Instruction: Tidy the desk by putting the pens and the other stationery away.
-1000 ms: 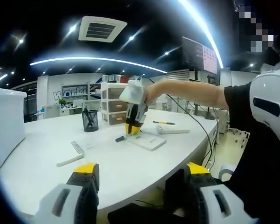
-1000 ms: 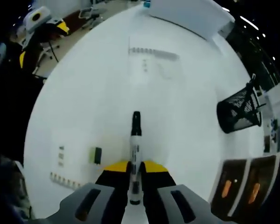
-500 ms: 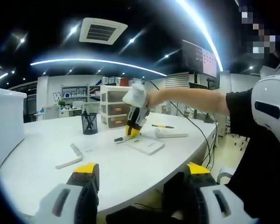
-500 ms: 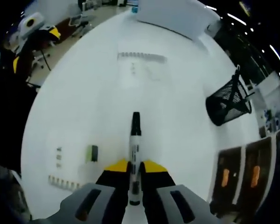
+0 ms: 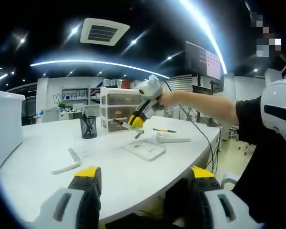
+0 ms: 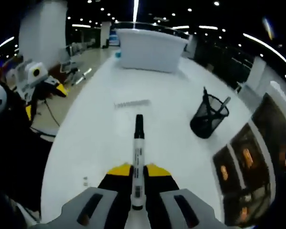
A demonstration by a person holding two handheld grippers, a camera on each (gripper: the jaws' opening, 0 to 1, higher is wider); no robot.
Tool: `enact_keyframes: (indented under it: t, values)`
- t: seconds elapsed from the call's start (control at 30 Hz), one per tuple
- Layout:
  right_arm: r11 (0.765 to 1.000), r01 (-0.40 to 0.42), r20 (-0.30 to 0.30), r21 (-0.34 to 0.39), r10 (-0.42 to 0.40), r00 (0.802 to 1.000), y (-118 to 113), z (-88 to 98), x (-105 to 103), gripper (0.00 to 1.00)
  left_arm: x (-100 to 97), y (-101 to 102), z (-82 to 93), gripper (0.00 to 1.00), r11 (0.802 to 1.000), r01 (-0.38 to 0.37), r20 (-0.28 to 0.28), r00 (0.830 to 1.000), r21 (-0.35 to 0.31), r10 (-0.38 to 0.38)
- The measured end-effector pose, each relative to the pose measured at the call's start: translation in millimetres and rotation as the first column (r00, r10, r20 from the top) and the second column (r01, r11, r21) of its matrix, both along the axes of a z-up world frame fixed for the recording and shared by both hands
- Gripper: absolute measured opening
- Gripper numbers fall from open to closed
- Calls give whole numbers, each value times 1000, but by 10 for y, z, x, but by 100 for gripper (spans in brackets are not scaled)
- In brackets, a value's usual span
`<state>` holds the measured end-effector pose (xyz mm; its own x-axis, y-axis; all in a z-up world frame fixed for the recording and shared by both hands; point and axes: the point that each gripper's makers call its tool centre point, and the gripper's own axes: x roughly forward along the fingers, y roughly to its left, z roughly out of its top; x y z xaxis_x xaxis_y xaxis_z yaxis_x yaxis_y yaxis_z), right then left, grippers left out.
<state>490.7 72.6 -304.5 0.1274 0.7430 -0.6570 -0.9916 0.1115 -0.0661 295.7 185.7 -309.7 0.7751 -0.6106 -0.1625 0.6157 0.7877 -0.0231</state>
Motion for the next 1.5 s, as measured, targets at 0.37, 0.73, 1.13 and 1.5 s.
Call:
enact_keyframes:
  t: [0.37,0.73,1.13,1.5]
  values:
    - [949,88,33,304,-103,994,2,472,-279,8,84,-116,138,75,987,45,-8,999,-155,-46]
    - [844,145,29,516,-186,982,-63,629,-532,8,314,-170,435,75,969,69,23,998,-238,-65]
    - [740,174,27,650,-251,968,-54,551,-786,8,651,-271,735,74,922,82,65,996,-379,-62]
    - [683,184,94,706,-349,932,-93,586,-885,8,832,-454,784,73,923,106,72,994,-371,-85]
